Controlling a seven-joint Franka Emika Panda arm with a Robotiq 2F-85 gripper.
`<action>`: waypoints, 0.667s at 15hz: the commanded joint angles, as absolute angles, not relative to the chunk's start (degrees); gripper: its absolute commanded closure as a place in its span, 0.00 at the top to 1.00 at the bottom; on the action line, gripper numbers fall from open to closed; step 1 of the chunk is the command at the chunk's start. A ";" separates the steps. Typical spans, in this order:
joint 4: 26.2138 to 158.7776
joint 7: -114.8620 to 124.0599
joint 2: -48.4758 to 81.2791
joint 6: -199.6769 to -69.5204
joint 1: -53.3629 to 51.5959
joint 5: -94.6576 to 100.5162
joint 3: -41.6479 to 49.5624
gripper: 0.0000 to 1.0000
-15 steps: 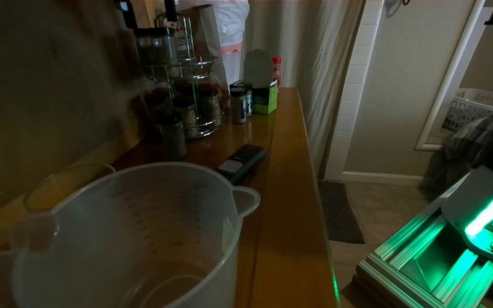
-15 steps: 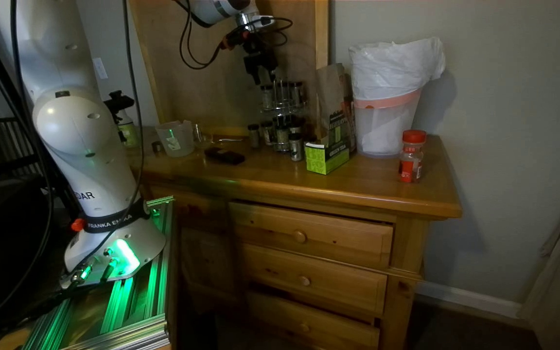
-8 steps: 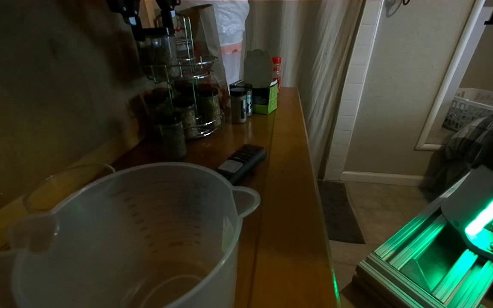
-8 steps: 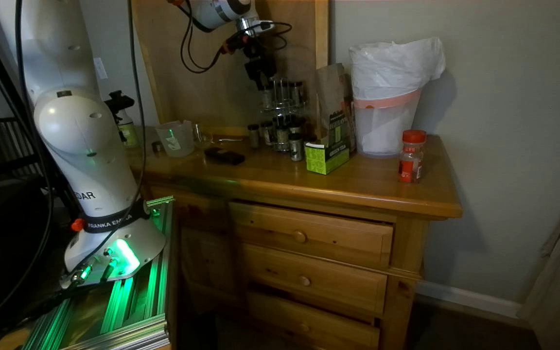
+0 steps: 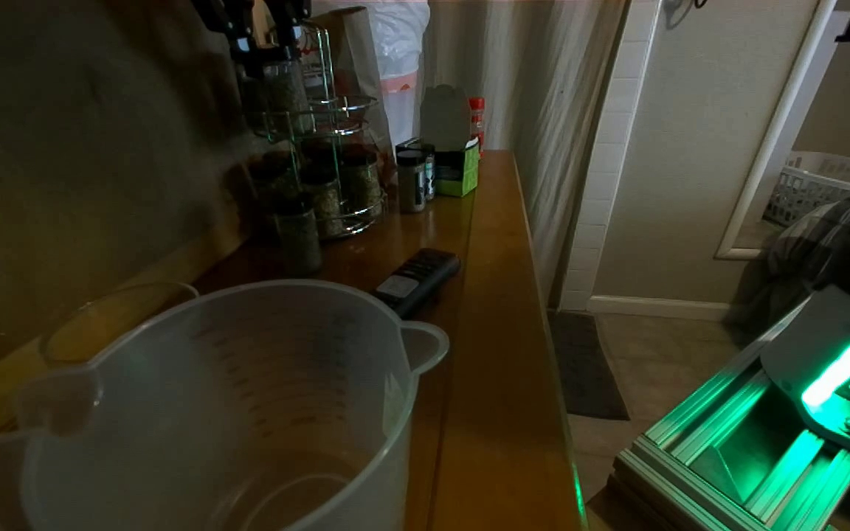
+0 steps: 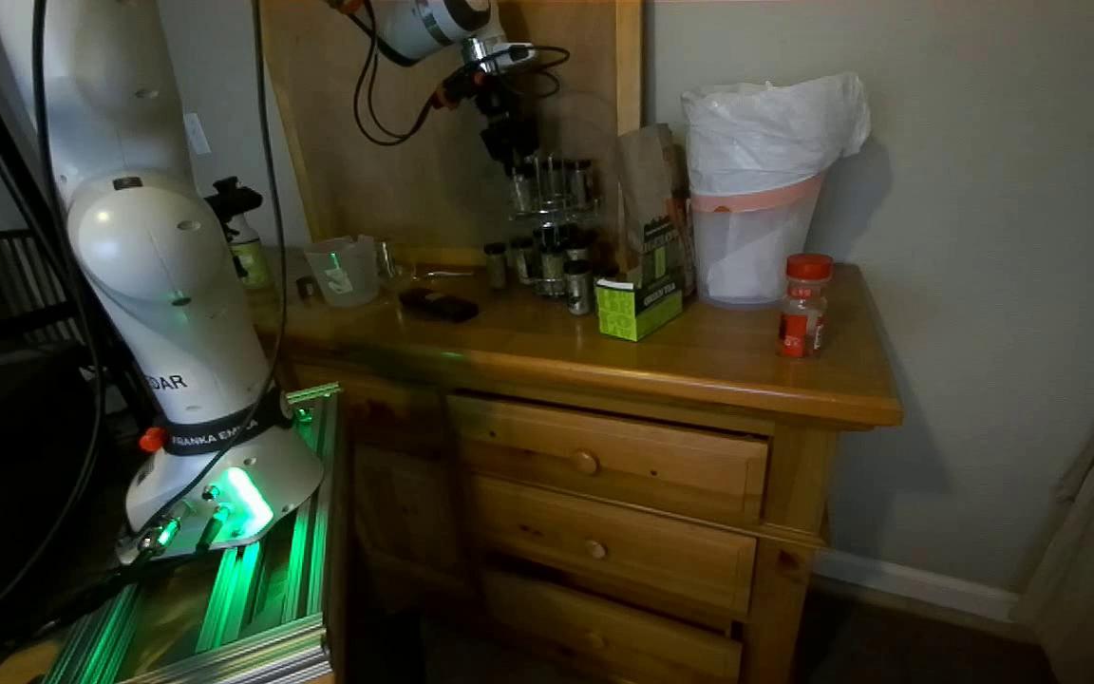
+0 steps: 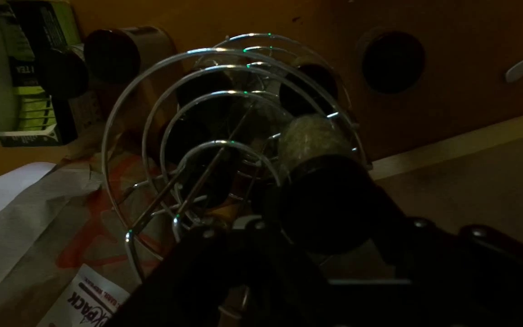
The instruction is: Remove one spice bottle from the spice rack
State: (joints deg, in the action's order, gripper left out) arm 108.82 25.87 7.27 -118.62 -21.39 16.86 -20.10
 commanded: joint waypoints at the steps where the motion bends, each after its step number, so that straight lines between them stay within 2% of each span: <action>1: 108.05 26.01 5.18 -115.51 -21.84 15.84 -19.16 0.24; 10: 112.77 14.36 -6.48 -114.77 -21.75 0.32 -20.94 0.24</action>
State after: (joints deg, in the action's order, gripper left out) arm 109.58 20.31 -1.30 -115.59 -21.38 6.94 -20.21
